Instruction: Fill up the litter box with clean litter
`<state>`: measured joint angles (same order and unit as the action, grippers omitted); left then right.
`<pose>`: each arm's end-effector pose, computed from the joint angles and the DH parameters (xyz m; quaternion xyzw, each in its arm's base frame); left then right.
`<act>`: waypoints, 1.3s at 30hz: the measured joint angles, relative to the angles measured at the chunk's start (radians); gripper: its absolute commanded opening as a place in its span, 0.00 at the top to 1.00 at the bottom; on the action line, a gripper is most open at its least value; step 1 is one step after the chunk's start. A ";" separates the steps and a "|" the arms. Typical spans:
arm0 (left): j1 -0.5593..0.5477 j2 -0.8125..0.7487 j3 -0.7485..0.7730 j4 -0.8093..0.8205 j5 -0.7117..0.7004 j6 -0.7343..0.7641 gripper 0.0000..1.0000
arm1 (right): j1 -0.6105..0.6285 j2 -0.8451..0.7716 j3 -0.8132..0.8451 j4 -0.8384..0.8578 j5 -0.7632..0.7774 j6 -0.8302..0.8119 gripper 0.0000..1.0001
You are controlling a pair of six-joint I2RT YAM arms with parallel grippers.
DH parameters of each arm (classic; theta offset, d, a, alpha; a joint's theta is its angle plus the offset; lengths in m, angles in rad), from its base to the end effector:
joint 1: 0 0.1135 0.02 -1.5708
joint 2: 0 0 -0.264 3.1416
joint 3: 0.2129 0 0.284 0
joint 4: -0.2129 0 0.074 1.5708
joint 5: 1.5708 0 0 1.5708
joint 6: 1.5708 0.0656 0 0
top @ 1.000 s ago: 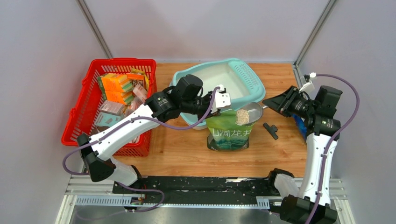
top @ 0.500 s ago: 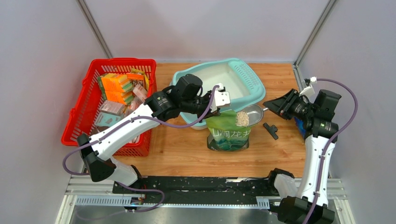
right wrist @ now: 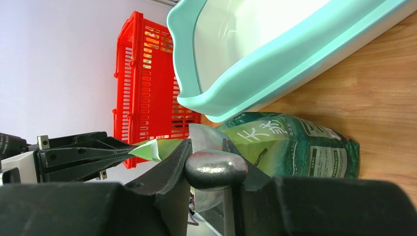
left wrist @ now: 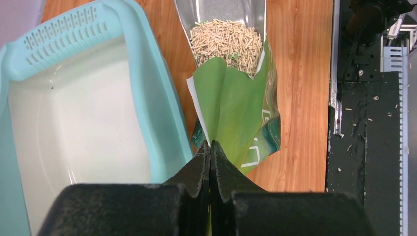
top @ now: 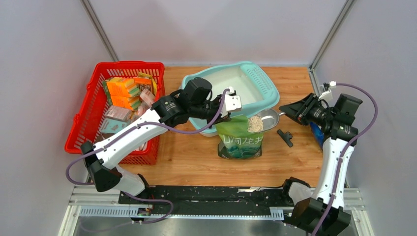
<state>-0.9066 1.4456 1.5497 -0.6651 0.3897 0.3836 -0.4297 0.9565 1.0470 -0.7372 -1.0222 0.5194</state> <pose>0.2090 -0.3074 0.3923 0.5911 0.6298 -0.2864 0.4146 0.2281 -0.0429 0.3489 0.1628 0.7941 0.4548 0.3688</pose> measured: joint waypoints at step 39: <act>0.090 -0.022 0.003 -0.035 -0.077 -0.039 1.00 | 0.100 0.460 0.034 0.455 -0.063 0.339 1.00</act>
<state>-0.8165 1.4235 1.5524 -0.6998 0.3126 0.3443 -0.3294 1.4170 1.0813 -0.2817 -1.0851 0.8581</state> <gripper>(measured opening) 0.006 0.270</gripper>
